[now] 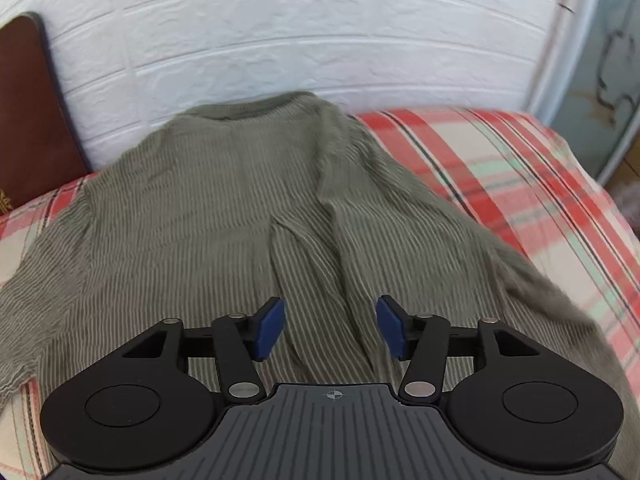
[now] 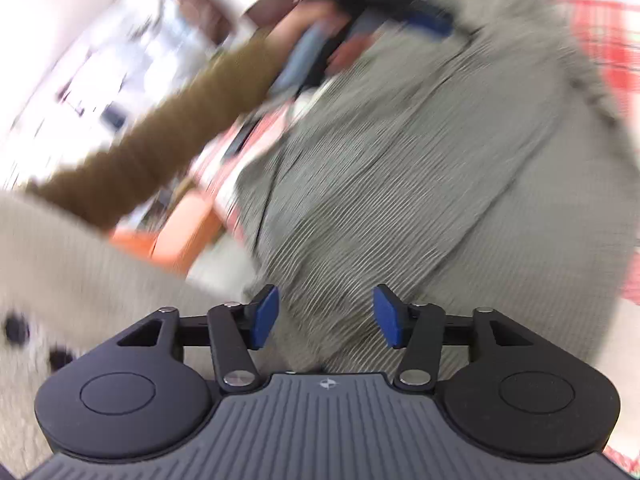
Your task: Fold clothes
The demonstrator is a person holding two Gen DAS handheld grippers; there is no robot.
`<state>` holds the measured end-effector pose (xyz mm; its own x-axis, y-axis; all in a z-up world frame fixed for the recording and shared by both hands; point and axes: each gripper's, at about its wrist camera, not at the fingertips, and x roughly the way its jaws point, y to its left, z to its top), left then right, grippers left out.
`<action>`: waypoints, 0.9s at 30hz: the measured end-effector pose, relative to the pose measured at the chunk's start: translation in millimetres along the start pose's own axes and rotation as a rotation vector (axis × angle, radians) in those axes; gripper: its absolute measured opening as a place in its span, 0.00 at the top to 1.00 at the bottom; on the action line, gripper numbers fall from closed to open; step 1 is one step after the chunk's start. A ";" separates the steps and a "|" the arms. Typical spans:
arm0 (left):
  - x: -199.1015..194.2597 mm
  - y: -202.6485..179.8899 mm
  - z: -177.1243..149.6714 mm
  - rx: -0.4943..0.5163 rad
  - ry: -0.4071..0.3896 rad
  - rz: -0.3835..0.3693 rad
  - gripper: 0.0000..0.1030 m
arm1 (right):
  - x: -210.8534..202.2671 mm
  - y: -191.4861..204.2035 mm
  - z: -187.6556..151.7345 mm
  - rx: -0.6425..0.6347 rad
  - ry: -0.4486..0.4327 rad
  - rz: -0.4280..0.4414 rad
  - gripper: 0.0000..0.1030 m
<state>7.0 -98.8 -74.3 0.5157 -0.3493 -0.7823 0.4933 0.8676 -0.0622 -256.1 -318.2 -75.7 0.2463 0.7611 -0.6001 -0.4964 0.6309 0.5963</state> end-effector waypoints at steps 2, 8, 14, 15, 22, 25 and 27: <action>-8.0 -4.6 -17.3 0.022 0.023 -0.029 0.34 | -8.0 -5.0 -3.5 0.044 -0.057 -0.024 0.40; -29.5 -20.5 -65.3 0.107 0.080 -0.106 0.32 | -13.1 -9.9 -22.0 0.108 -0.138 -0.042 0.34; -25.2 -25.4 -76.3 0.092 0.137 -0.170 1.00 | -1.6 -5.0 -32.1 0.170 -0.207 -0.057 0.34; -28.6 -23.5 -73.5 0.088 0.137 -0.190 1.00 | -2.6 -4.9 -34.0 0.177 -0.217 -0.067 0.34; -80.0 7.7 -30.2 0.098 0.044 -0.144 1.00 | -26.4 0.0 -50.8 0.201 -0.309 -0.168 0.32; -92.9 24.8 -12.8 0.076 0.002 -0.062 1.00 | -34.7 -6.4 -57.7 0.240 -0.347 -0.254 0.32; -95.6 35.0 -7.7 0.047 -0.013 -0.032 1.00 | -38.2 -11.0 -61.4 0.260 -0.362 -0.323 0.32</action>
<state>-30.5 -32.3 -6.4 0.5080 -0.3809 -0.7726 0.5418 0.8385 -0.0571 -311.2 -363.4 -92.0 0.6457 0.4966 -0.5801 -0.1374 0.8229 0.5514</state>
